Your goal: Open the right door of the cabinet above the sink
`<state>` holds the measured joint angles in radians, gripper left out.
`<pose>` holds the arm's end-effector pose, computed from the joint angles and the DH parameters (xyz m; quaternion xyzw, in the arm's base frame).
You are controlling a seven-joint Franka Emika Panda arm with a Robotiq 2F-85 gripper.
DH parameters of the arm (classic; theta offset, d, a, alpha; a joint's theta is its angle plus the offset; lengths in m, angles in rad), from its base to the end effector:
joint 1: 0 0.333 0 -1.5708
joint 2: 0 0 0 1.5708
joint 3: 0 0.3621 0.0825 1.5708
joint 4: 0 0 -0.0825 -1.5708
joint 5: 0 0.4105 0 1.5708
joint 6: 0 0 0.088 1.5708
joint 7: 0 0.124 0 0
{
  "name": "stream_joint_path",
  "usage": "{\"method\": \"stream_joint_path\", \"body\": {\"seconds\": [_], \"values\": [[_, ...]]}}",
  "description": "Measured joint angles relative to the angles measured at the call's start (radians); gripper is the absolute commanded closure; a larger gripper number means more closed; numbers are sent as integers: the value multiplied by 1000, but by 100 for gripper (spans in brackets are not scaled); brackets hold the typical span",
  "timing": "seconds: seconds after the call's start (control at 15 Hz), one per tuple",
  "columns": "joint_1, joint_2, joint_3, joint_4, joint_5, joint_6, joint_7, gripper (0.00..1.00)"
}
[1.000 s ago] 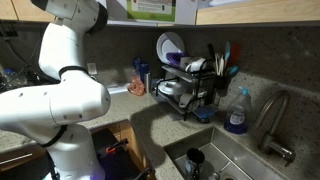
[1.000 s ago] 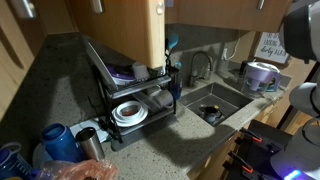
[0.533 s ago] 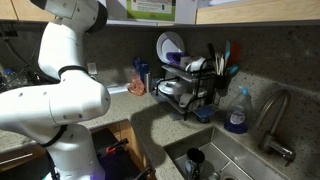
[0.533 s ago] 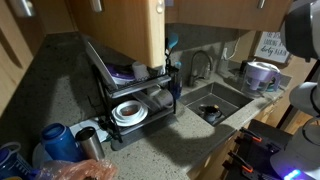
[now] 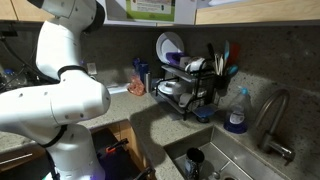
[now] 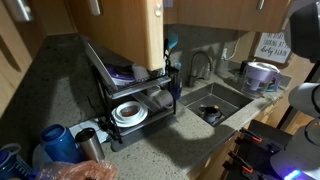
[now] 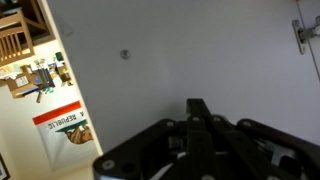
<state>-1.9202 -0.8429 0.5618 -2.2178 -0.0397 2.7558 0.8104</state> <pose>0.2160 -0.3424 0.7900 0.4271 -0.6620 0.4901 0.3730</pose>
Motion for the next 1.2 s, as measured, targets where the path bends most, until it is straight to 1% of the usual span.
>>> {"method": "stream_joint_path", "body": {"seconds": [0.13,0.2,0.33,0.53,0.8,1.07,1.2], "values": [[61,21,-4,-4,0,-27,-2,100],[104,34,-10,-7,2,-44,-4,100],[216,65,-38,-24,5,-79,-7,100],[413,106,-108,-78,6,-119,-25,100],[677,162,-237,-156,8,-161,-75,100],[941,215,-410,-191,32,-188,-197,100],[1057,226,-495,-191,46,-208,-266,100]]}}
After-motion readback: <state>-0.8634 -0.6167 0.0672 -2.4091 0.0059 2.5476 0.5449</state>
